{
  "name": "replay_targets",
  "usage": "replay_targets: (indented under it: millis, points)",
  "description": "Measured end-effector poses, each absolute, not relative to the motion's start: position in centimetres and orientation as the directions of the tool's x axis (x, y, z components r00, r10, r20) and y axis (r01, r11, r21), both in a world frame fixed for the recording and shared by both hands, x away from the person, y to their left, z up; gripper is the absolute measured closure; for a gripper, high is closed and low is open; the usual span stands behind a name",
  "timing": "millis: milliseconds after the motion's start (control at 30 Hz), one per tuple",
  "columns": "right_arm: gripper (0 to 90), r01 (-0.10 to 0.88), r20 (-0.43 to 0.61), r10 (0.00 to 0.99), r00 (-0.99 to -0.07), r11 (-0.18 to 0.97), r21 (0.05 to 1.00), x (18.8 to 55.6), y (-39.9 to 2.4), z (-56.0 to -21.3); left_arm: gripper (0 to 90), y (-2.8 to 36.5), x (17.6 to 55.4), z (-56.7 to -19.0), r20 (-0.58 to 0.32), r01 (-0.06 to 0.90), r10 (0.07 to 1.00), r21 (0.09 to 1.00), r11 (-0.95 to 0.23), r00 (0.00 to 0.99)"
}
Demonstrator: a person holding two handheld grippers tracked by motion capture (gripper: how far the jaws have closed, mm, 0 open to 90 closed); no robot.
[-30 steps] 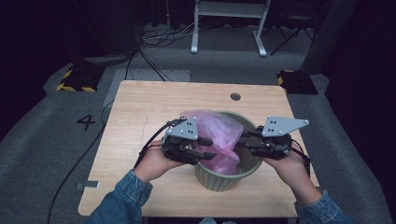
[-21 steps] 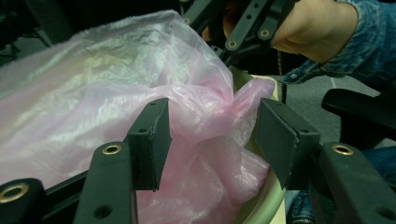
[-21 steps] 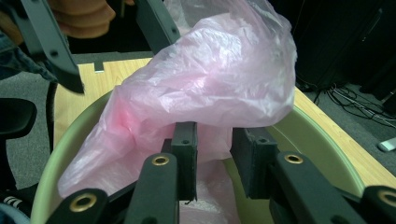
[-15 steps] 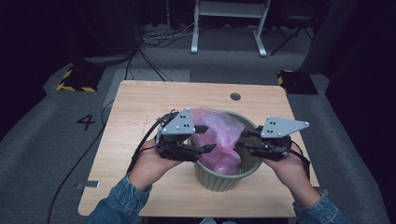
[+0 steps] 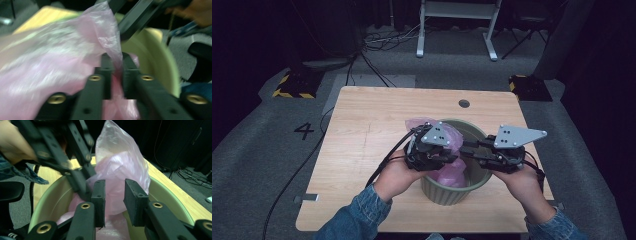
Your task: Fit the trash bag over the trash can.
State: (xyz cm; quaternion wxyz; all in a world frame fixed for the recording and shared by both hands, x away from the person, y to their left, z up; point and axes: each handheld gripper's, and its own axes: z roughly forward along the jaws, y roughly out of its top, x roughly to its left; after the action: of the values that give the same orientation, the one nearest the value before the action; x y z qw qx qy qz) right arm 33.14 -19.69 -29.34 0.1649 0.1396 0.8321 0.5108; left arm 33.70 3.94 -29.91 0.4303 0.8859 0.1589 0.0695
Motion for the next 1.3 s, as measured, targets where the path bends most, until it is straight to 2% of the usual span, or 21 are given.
replay_targets:
  millis: [100, 200, 333, 467, 600, 733, 1000, 1100, 1133, 1167, 1200, 1233, 1267, 1300]
  points:
    - [70.2, 0.060, -0.134, 0.404, -0.905, 0.432, 0.900, 33.0, -20.2, -29.2, 88.9, 4.5, 33.9, -30.7, -0.021, 0.232, 0.351, 0.788, -0.570, 0.936]
    - [68.4, 0.065, -0.133, 0.416, -0.900, 0.428, 0.901, 33.1, -20.8, -29.1, 89.2, 5.4, 33.1, -31.1, 0.036, 0.164, 0.334, 0.818, -0.551, 0.942]
    - [57.4, 0.072, -0.128, 0.414, -0.901, 0.434, 0.898, 33.6, -21.1, -29.1, 89.3, 6.1, 32.4, -31.3, 0.087, 0.100, 0.318, 0.845, -0.526, 0.944]
    - [54.6, 0.069, -0.139, 0.407, -0.903, 0.457, 0.887, 34.0, -20.6, -29.1, 89.3, 6.2, 31.9, -31.1, 0.129, 0.046, 0.294, 0.852, -0.522, 0.947]
    - [59.2, 0.065, -0.125, 0.383, -0.915, 0.446, 0.892, 34.2, -20.2, -28.4, 89.2, 5.9, 31.8, -31.0, 0.148, 0.033, 0.293, 0.846, -0.533, 0.945]
    - [70.4, 0.047, -0.106, 0.309, -0.945, 0.450, 0.892, 34.1, -19.8, -27.9, 89.0, 5.8, 32.0, -30.8, 0.146, 0.036, 0.296, 0.847, -0.531, 0.944]
    - [65.8, 0.015, -0.113, 0.260, -0.959, 0.446, 0.895, 33.8, -19.5, -27.2, 89.1, 5.1, 31.9, -30.8, 0.166, 0.021, 0.282, 0.829, -0.559, 0.945]
    - [69.3, 0.031, -0.087, 0.245, -0.966, 0.441, 0.897, 33.8, -19.3, -27.0, 89.0, 5.1, 31.9, -30.8, 0.168, 0.015, 0.274, 0.830, -0.558, 0.947]
    - [73.2, 0.042, -0.076, 0.243, -0.967, 0.446, 0.894, 33.9, -19.2, -27.0, 88.9, 5.0, 31.9, -30.7, 0.167, 0.014, 0.273, 0.831, -0.557, 0.948]
    - [81.7, 0.052, -0.067, 0.240, -0.968, 0.455, 0.889, 34.0, -19.1, -27.1, 86.7, 5.0, 31.9, -30.7, 0.161, 0.014, 0.267, 0.833, -0.553, 0.950]
    - [86.7, 0.058, -0.062, 0.239, -0.969, 0.464, 0.884, 34.1, -19.1, -27.2, 77.4, 5.0, 32.0, -30.7, 0.143, 0.022, 0.257, 0.836, -0.548, 0.956]
    - [89.6, 0.061, -0.064, 0.245, -0.967, 0.471, 0.880, 34.1, -19.0, -27.4, 62.1, 4.9, 32.1, -30.6, 0.127, 0.034, 0.253, 0.835, -0.549, 0.959]
    - [89.9, 0.063, -0.065, 0.251, -0.966, 0.470, 0.880, 34.1, -18.9, -27.5, 53.7, 4.8, 32.1, -30.5, 0.123, 0.037, 0.250, 0.834, -0.550, 0.960]
    - [90.0, 0.066, -0.063, 0.252, -0.966, 0.470, 0.880, 34.1, -18.9, -27.5, 49.2, 4.7, 32.1, -30.3, 0.125, 0.034, 0.251, 0.836, -0.548, 0.960]
